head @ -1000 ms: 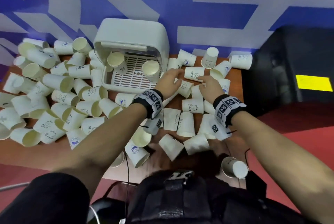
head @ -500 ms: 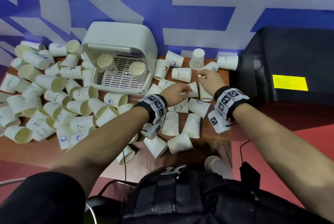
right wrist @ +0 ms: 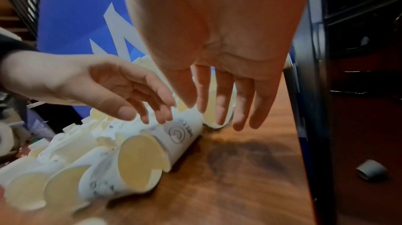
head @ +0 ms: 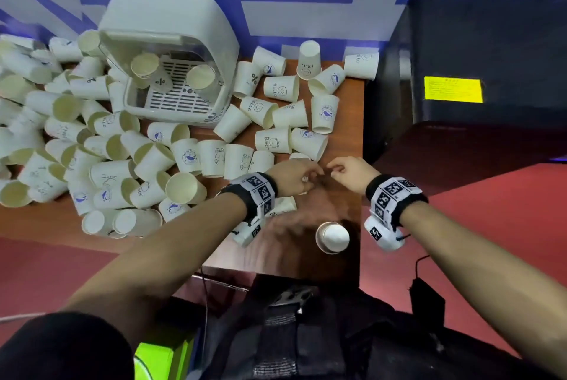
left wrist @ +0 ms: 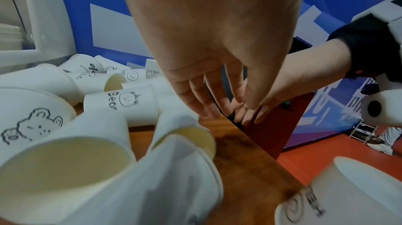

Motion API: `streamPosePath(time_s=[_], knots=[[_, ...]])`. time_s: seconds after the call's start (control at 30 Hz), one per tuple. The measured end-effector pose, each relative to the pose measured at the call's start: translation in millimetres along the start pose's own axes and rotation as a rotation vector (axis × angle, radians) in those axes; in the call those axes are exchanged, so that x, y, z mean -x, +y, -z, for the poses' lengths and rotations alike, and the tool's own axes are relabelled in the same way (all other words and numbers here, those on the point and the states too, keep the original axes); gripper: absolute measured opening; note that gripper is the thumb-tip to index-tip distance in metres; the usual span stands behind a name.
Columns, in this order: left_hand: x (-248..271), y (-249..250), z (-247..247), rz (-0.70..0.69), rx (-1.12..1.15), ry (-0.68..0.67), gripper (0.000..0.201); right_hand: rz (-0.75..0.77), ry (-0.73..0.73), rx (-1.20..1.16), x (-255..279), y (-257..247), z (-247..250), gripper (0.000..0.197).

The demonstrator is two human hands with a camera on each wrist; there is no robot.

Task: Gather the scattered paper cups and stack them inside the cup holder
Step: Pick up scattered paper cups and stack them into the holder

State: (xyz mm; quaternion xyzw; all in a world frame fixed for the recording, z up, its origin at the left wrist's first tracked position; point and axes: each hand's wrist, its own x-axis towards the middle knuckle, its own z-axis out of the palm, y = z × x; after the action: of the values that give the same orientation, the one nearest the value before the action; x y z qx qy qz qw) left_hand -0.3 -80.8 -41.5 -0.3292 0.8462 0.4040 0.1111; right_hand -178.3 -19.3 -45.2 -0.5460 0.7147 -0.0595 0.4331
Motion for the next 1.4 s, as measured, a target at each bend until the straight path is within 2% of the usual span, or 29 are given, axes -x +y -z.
streamPosePath(time_s=[0.1, 0.23, 0.47, 0.6, 0.77, 0.87, 0.93, 1.03, 1.23, 1.4], knots=[[10, 6, -23, -0.013, -0.020, -0.038, 0.048, -0.012, -0.036, 0.028, 16, 15, -11, 0.035], [27, 14, -54, -0.058, -0.105, -0.110, 0.069, -0.033, -0.108, 0.136, 35, 31, -30, 0.046], [42, 20, -90, -0.080, -0.102, -0.072, 0.086, -0.041, -0.285, 0.312, 53, 43, -56, 0.065], [45, 21, -100, -0.047, -0.134, -0.056, 0.084, 0.029, -0.291, 0.327, 43, 58, -71, 0.082], [50, 26, -113, 0.016, -0.137, -0.038, 0.067, 0.070, -0.225, 0.269, 60, 63, -84, 0.069], [50, 29, -116, 0.059, -0.088, -0.023, 0.066, 0.079, -0.176, 0.170, 66, 67, -89, 0.074], [51, 31, -111, 0.082, -0.063, -0.002, 0.067, 0.094, -0.156, 0.118, 69, 66, -87, 0.077], [52, 35, -94, 0.098, 0.028, 0.061, 0.064, 0.126, -0.126, 0.002, 74, 57, -74, 0.070], [49, 36, -37, 0.173, 0.183, 0.223, 0.064, 0.191, -0.051, -0.189, 58, 27, -32, 0.059], [42, 35, 12, 0.237, 0.182, 0.315, 0.066, 0.219, -0.051, -0.226, 25, -4, 0, 0.073]])
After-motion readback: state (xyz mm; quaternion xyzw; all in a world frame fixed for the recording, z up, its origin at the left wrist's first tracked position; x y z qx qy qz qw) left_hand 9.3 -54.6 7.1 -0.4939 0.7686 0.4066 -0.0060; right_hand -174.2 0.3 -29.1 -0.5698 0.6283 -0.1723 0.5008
